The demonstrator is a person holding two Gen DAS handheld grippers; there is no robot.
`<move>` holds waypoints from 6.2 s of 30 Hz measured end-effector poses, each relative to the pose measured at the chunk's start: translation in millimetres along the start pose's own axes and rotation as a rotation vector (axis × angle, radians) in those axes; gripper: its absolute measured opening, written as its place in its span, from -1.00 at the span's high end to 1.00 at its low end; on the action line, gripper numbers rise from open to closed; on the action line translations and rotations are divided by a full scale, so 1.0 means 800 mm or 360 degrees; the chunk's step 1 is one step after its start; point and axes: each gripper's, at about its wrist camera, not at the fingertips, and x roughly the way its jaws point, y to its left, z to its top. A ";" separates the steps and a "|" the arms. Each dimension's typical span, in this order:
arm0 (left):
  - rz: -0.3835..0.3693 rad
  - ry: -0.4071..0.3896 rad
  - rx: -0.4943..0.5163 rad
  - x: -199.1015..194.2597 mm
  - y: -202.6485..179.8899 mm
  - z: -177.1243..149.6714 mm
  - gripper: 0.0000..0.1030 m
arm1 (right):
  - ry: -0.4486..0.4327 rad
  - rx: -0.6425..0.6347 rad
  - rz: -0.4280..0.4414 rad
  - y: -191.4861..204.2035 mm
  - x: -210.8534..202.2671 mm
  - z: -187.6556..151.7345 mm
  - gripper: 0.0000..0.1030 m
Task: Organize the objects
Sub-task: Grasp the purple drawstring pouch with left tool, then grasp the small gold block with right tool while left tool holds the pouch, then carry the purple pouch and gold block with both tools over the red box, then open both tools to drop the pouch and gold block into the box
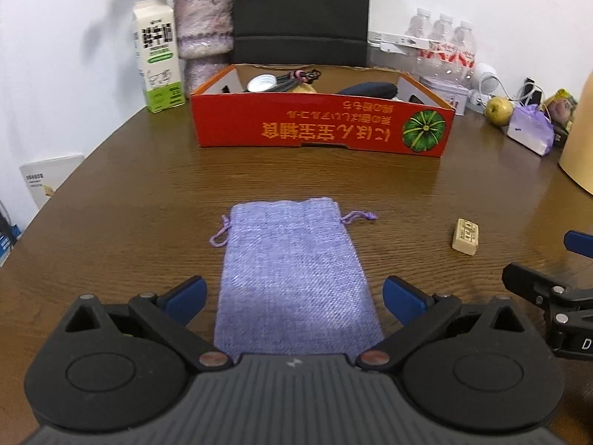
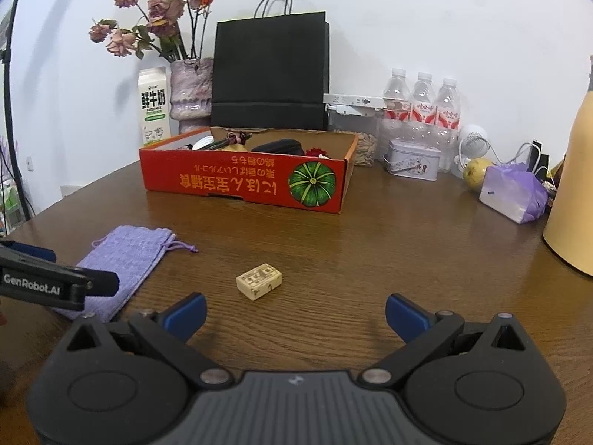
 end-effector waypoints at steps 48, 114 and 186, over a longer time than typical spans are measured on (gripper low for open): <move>0.0040 -0.0394 0.0025 -0.002 0.054 0.029 0.84 | 0.0235 0.0016 0.0037 0.019 0.062 0.015 -0.79; 0.0054 -0.0636 -0.0054 0.014 -0.008 0.148 0.83 | -0.0433 -0.0018 0.0129 0.045 0.092 0.158 0.36; -0.0016 -0.0539 -0.0060 0.206 0.018 0.276 -0.44 | -0.0233 0.0026 0.0073 -0.001 0.296 0.235 -0.58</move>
